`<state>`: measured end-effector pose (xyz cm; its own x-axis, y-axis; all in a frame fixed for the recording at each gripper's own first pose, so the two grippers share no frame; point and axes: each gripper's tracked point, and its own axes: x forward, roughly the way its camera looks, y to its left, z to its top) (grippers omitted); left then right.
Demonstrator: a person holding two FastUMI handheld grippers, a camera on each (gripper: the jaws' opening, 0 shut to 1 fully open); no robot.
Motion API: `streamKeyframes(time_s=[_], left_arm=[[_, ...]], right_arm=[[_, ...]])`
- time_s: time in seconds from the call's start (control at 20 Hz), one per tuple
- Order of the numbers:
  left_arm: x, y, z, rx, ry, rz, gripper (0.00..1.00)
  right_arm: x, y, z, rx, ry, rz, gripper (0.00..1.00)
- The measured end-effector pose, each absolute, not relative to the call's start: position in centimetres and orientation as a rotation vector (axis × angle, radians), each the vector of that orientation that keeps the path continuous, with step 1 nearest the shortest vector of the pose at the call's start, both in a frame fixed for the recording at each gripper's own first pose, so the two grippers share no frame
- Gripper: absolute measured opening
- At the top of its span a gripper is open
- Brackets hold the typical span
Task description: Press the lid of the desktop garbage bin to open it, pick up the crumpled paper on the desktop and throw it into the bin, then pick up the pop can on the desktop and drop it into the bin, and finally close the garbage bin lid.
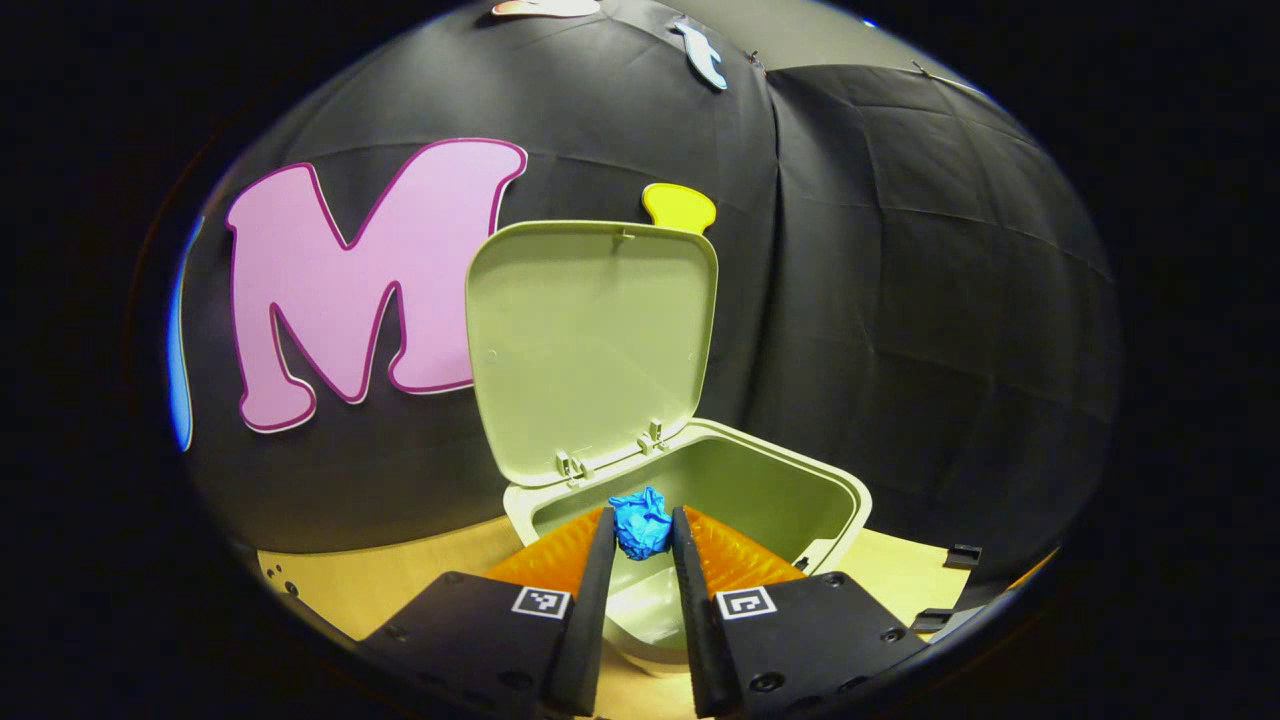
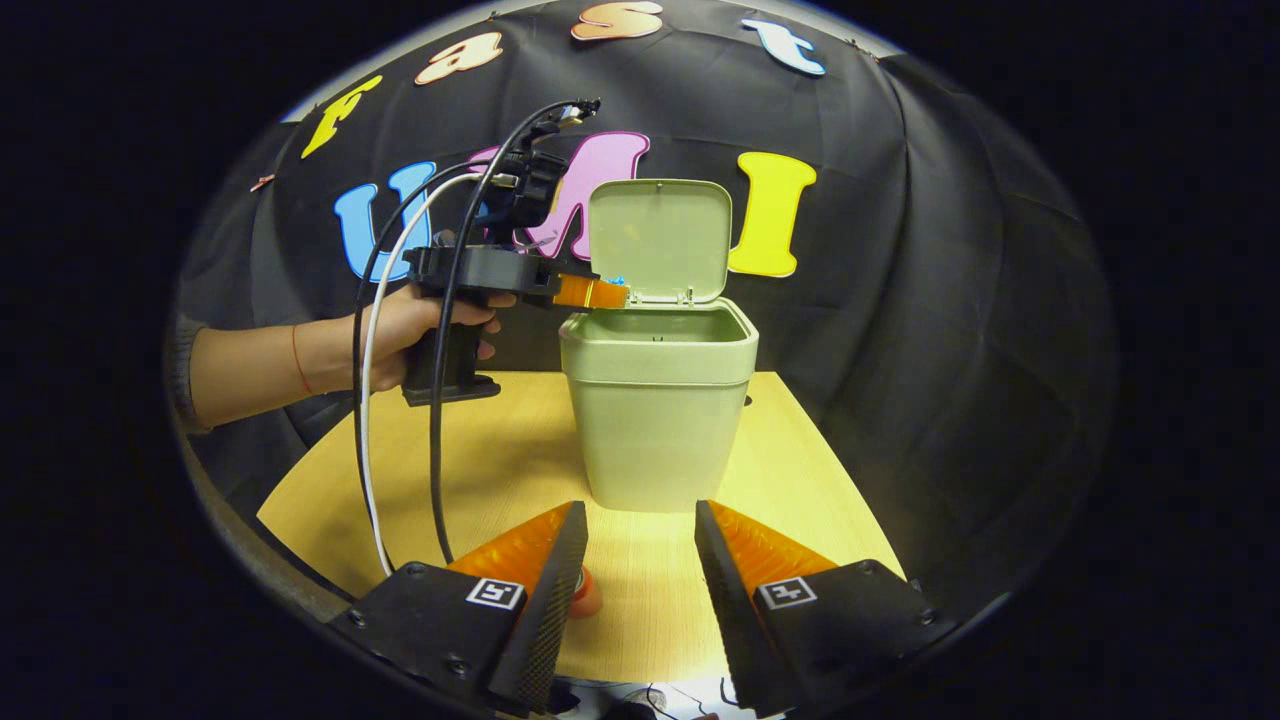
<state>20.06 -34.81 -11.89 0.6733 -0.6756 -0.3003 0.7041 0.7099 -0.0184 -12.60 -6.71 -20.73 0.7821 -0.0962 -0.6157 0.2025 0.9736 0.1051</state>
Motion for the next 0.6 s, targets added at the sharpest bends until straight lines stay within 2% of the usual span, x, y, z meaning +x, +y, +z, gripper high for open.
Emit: streamKeyframes(time_s=[0.2, 0.25, 0.3, 0.35, 0.45, 0.6], left_arm=[[20.0, -35.3, -12.3, 0.098, 0.303, -0.793, 0.48], [20.0, -35.3, -12.4, 0.098, 0.302, -0.793, 0.63], [20.1, -35.1, -12.5, 0.099, 0.301, -0.792, 0.70], [20.1, -35.1, -12.4, 0.101, 0.297, -0.785, 0.83], [20.2, -34.4, -12.0, 0.097, 0.280, -0.768, 0.90], [19.9, -33.0, -11.1, 0.080, 0.253, -0.742, 0.95]], right_arm=[[-12.6, -6.7, -20.9, 0.178, 0.658, -0.175, 0.70], [-12.6, -6.5, -21.0, 0.182, 0.660, -0.176, 0.70], [-12.6, -6.3, -21.0, 0.188, 0.662, -0.172, 0.71], [-12.5, -6.1, -21.1, 0.193, 0.665, -0.166, 0.73], [-12.4, -5.6, -21.3, 0.202, 0.671, -0.146, 0.75], [-12.0, -4.2, -21.7, 0.216, 0.677, -0.090, 0.78]])
